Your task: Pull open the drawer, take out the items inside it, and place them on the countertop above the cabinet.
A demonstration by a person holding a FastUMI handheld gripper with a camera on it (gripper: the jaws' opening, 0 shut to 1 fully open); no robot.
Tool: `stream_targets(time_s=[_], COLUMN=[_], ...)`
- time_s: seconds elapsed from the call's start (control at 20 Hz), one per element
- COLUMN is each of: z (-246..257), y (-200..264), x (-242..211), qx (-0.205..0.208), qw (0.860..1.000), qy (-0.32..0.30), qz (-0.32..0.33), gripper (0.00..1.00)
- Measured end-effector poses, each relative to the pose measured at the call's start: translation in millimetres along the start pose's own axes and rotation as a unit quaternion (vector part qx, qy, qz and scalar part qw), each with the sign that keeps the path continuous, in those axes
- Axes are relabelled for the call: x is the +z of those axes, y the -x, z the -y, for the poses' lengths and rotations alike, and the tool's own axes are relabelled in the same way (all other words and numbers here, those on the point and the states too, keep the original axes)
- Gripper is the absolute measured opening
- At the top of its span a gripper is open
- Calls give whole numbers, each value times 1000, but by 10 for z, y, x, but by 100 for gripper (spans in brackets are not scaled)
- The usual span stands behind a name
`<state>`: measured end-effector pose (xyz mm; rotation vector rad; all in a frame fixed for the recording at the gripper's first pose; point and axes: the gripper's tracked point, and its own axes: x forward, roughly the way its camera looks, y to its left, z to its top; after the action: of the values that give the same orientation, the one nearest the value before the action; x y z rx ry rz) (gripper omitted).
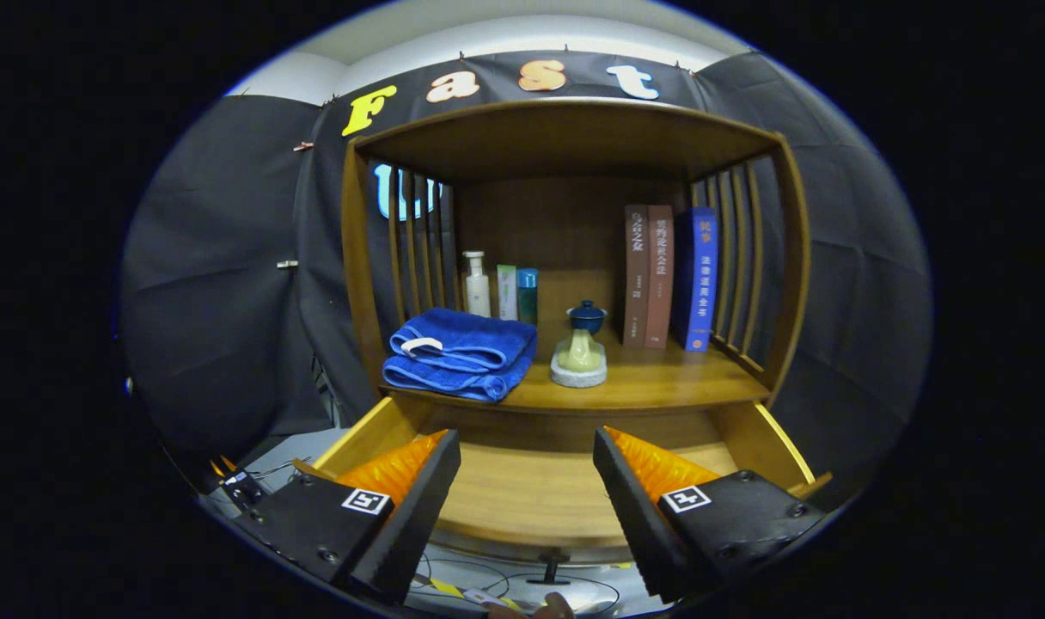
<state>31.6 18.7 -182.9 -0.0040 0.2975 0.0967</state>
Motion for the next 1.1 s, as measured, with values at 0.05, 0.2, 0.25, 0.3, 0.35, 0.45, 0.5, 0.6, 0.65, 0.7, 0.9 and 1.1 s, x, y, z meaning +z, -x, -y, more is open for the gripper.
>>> stream_targets(time_s=[0.05,0.2,0.25,0.3,0.35,0.45,0.5,0.6,0.65,0.7,0.9,1.1], z=[22,89,105,119,145,188,204,231,243,237,246,302], y=[110,297,328,343,342,330,306,205,153,117,53,21], x=[-99,-493,-639,-783,-928,-1110,-1154,-1220,-1284,-1338,-1337,-1345], qx=[-9,-22,-26,-30,-35,-45,-47,-49,-50,-48,-50,-58], qw=[1000,1000,1000,999,999,998,998,998,998,998,997,997], qy=[-5,-11,-13,-16,-21,-35,-39,-38,-31,-27,-35,-30], qz=[9,12,10,3,-3,-12,-13,-18,-27,-35,-37,-39], gripper=[99,98,99,99,99,99,99,99,99,99,99,97])
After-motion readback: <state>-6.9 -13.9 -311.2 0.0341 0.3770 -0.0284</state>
